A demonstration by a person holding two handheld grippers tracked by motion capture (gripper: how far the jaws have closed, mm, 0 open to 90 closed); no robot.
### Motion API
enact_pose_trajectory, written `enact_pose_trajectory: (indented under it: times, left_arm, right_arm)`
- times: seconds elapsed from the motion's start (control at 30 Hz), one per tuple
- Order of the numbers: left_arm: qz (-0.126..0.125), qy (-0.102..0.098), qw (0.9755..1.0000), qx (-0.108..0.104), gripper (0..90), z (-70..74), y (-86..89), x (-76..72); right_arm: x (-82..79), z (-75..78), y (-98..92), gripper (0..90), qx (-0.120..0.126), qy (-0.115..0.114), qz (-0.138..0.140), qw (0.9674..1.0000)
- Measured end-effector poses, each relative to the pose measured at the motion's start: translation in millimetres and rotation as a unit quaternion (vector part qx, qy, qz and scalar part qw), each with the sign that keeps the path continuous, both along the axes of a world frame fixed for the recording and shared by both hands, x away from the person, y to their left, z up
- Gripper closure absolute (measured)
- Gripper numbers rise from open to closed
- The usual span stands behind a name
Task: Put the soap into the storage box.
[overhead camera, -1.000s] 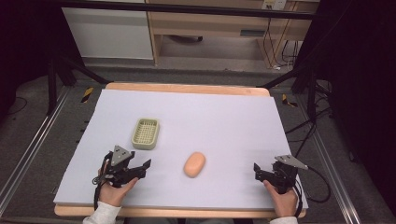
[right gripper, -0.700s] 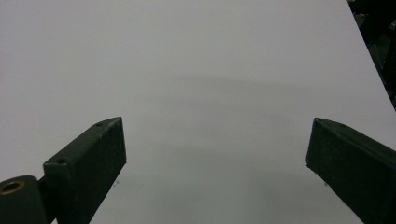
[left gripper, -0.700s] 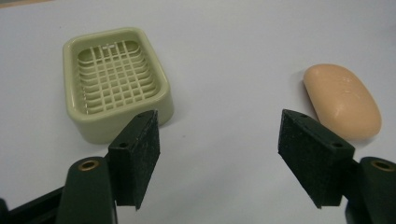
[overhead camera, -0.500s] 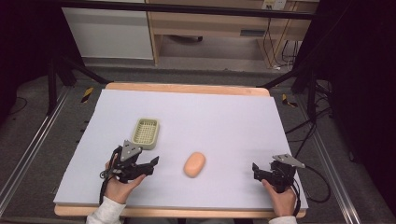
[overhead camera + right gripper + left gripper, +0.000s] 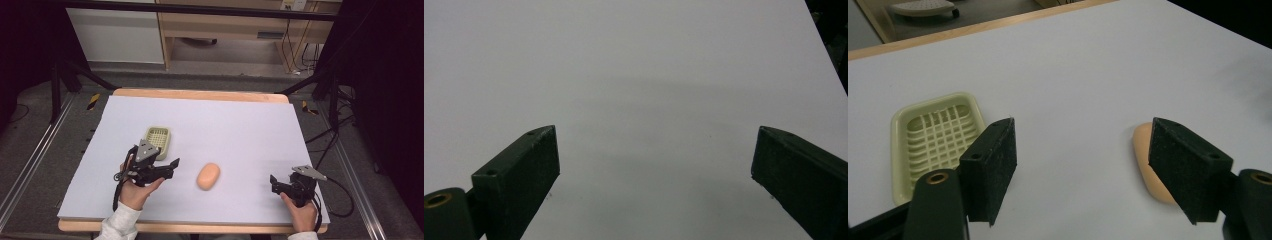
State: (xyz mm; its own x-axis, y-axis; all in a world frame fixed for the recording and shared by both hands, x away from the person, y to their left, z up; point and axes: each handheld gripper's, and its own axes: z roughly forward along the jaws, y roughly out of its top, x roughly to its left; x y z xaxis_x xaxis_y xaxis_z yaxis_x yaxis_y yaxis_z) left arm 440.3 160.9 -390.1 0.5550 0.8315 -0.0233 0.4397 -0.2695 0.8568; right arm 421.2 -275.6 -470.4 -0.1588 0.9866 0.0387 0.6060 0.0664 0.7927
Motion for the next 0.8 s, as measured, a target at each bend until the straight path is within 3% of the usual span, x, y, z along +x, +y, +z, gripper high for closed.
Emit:
enact_pose_trajectory:
  times: [0.2,0.8]
  left_arm:
    - [-0.015,0.003,0.9998,0.009,26.0,2.5,-13.8,2.9]
    - [-0.047,0.026,0.9979,0.037,24.6,-9.8,-47.3,13.8]
  right_arm:
    - [0.6,-0.3,-0.4,5.7,0.003,0.003,0.0,1.0]
    - [0.3,0.3,-0.4,5.6,0.002,0.0,0.002,1.0]
